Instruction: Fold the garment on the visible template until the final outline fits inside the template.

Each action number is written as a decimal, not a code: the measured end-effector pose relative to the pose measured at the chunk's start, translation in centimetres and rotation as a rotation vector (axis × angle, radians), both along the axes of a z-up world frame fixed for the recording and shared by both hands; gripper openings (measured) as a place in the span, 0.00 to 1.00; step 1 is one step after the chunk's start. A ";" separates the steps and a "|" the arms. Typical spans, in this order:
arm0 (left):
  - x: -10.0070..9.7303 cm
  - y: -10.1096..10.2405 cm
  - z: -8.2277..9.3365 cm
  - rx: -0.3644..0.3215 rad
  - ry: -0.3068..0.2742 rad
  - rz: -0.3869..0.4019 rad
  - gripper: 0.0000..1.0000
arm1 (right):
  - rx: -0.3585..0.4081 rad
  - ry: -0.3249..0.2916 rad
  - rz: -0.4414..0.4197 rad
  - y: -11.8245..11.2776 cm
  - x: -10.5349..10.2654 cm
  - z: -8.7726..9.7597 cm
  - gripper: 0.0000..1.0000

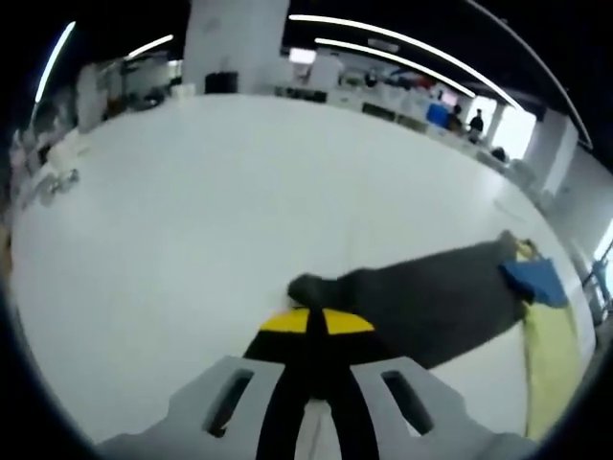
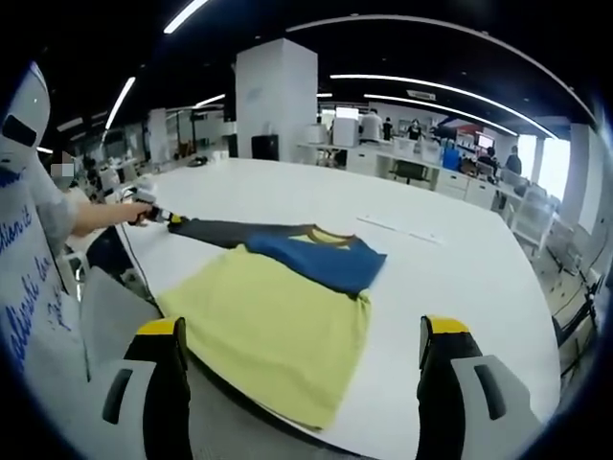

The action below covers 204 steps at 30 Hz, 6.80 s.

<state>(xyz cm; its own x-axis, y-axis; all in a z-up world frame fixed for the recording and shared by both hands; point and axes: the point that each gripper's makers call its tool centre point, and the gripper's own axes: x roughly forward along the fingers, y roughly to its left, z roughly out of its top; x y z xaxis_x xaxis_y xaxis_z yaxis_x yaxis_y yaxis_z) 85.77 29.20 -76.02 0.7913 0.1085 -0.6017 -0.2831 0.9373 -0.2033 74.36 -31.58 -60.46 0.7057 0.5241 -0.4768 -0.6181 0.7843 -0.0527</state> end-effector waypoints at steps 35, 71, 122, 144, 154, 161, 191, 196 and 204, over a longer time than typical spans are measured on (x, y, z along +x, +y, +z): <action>2.9 -5.3 6.4 0.062 -0.082 -0.158 0.00 | 0.028 -0.031 -0.006 -0.9 -1.0 0.4 1.00; 5.1 -12.5 11.9 0.156 -0.132 -0.339 0.00 | 0.005 -0.048 -0.024 -3.1 -2.3 0.5 1.00; 12.9 -29.9 19.2 0.160 -0.298 -0.559 0.00 | 0.037 -0.010 0.027 -5.6 -3.5 0.4 1.00; 13.7 -34.8 22.1 0.171 -0.345 -0.628 0.00 | 0.050 -0.005 0.033 -6.5 -3.9 0.1 1.00; 14.2 -36.9 23.0 0.177 -0.366 -0.662 0.00 | 0.053 0.000 0.037 -6.6 -4.0 0.0 1.00; 14.6 -38.5 23.5 0.180 -0.379 -0.688 0.00 | 0.049 0.002 0.033 -7.0 -4.0 -0.2 1.00; 15.2 -46.3 19.4 0.188 -0.300 -0.834 0.00 | 0.028 0.030 0.039 -7.2 -4.8 -1.1 1.00; 15.2 -47.3 18.0 0.176 -0.274 -0.849 0.00 | 0.043 0.034 0.041 -7.1 -5.0 -1.1 1.00; 15.1 -49.0 16.3 0.164 -0.240 -0.879 0.00 | 0.044 0.043 0.040 -7.4 -5.0 -1.3 1.00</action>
<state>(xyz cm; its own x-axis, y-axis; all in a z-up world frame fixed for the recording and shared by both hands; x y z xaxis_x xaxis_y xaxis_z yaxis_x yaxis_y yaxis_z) 100.87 -19.84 -59.71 0.7313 -0.5206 -0.4407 0.5757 0.8176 -0.0106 69.33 -39.00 -61.75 0.6631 0.5727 -0.4820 -0.6500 0.7599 0.0087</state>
